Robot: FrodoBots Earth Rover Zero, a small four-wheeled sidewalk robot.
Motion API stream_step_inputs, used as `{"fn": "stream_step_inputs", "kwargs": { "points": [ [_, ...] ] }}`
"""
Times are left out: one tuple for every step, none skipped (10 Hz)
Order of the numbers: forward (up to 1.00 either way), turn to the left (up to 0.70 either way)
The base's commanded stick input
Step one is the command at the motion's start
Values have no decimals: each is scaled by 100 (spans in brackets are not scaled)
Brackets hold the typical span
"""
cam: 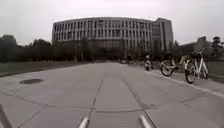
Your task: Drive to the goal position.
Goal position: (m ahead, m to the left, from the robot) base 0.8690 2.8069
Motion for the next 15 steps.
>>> {"fn": "stream_step_inputs", "kwargs": {
  "points": [
    [100,2],
    [100,2],
    [100,2],
    [100,2],
    [100,2],
    [100,2],
    [100,2],
    [100,2],
    [100,2],
    [100,2],
    [100,2],
    [100,2],
    [100,2],
    [100,2],
    [100,2]
  ]
}}
